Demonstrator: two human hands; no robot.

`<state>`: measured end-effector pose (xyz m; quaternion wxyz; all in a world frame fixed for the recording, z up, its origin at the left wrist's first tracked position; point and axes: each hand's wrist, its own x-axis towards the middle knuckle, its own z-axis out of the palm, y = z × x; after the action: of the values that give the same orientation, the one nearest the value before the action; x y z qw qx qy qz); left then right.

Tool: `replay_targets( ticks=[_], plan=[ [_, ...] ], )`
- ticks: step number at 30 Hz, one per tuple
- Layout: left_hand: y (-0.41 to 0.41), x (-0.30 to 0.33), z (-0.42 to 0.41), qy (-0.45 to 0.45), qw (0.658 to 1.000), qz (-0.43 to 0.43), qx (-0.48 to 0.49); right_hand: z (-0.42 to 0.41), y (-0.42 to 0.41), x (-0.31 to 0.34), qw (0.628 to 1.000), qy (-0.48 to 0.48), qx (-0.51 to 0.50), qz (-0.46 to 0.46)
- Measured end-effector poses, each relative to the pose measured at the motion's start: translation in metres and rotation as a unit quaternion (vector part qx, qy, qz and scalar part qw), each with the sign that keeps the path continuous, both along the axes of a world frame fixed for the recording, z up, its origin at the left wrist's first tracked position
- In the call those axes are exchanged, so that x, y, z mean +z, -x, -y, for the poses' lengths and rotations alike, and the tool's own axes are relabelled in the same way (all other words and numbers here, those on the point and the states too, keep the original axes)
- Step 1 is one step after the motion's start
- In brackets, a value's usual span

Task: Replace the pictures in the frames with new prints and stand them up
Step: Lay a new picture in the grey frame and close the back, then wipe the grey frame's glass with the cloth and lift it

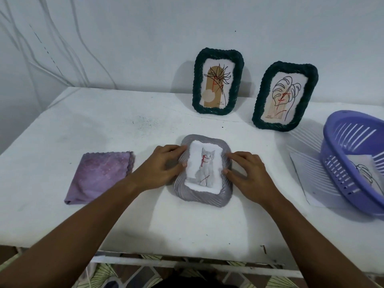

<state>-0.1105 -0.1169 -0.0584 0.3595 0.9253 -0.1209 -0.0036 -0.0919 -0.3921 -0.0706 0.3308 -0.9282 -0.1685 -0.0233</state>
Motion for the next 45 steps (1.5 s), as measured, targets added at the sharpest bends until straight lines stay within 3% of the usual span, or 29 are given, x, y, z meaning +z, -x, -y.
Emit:
replay_targets(
  ticks=[8,18,20,23,26,29,35,38,42,45],
  plan=[
    [0.003,-0.027,0.001,-0.068,0.993,0.099,-0.002,0.008,-0.008,-0.005,0.998,0.055,0.016,0.012],
    [0.007,-0.019,0.002,-0.057,0.995,0.086,0.003,0.007,-0.01,-0.007,0.997,0.07,0.009,0.014],
    [0.012,-0.019,-0.005,-0.087,0.988,0.124,0.039,0.006,-0.01,-0.008,0.997,0.071,0.004,0.013],
    [0.023,-0.016,-0.026,-0.201,0.955,0.157,0.153,0.004,-0.01,-0.008,0.998,0.064,-0.007,0.018],
    [0.034,-0.006,-0.044,-0.292,0.912,0.126,0.26,0.0,-0.009,-0.008,0.997,0.066,-0.018,0.023],
    [0.042,-0.008,-0.055,-0.35,0.886,0.079,0.294,-0.001,-0.009,-0.008,0.997,0.068,-0.022,0.023],
    [0.049,-0.019,-0.057,-0.348,0.885,0.057,0.305,-0.002,-0.005,-0.004,0.997,0.07,-0.02,0.019],
    [0.047,-0.017,-0.059,-0.379,0.885,-0.017,0.27,-0.003,-0.003,-0.003,0.997,0.069,-0.018,0.021],
    [0.043,0.007,-0.054,-0.299,0.907,-0.067,0.29,-0.003,-0.001,0.002,0.998,0.06,-0.016,0.004],
    [0.041,0.035,-0.032,-0.113,0.935,-0.006,0.336,-0.012,0.007,0.014,1.0,0.013,-0.009,0.0]
  ],
)
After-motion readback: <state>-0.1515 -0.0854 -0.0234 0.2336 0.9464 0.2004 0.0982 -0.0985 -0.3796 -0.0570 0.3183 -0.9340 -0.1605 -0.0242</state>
